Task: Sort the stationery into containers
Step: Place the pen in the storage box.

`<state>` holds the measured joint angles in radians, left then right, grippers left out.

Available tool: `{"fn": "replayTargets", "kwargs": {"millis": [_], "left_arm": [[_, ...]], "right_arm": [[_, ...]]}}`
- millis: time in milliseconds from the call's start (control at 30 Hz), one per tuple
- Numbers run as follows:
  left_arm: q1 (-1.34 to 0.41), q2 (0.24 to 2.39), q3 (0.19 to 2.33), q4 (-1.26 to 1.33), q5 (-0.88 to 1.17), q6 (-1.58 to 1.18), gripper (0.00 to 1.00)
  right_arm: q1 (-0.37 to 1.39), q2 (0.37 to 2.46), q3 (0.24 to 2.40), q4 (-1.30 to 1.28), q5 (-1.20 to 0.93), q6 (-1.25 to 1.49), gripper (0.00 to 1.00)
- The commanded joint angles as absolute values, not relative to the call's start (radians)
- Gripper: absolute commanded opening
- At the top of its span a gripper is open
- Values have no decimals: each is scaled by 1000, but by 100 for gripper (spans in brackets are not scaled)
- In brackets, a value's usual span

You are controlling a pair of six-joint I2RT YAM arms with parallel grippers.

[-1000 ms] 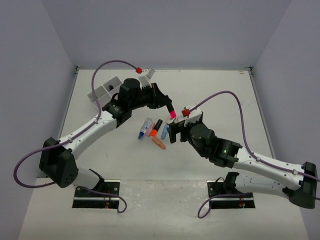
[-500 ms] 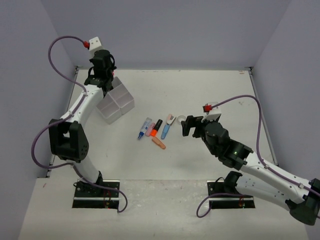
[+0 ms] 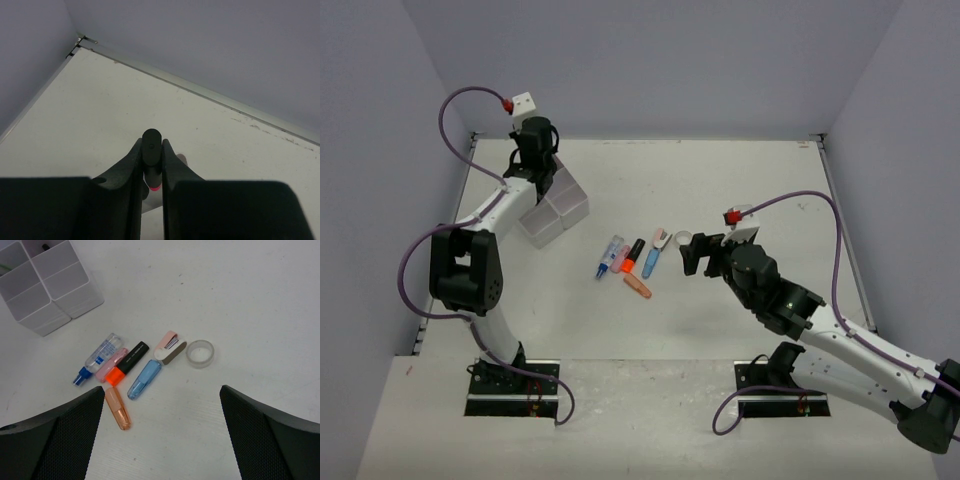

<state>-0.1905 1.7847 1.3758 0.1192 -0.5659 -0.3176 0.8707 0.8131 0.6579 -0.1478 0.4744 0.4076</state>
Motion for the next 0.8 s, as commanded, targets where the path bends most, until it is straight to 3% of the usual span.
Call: {"fn": "replayTargets", "kwargs": {"millis": [0,300,600,633,767], "left_arm": [[-189,1811,1356,234,-571,-326,0],[-189,1868,1371,228,-545,-378,4],[-201,1820,1362,201,-545,-410,74],[-207,1798,1363,190,-542,-419,79],[-238,1680,1402,76,-539,-509,82]], "right_arm": [[866,807,653,-104,459,407,99],[860,839,661,-104,421,391,99],[850,890,675,-106,368,394,99],[849,905,681,-108,360,399,99],[849,986,726,-148,360,475,99]]}}
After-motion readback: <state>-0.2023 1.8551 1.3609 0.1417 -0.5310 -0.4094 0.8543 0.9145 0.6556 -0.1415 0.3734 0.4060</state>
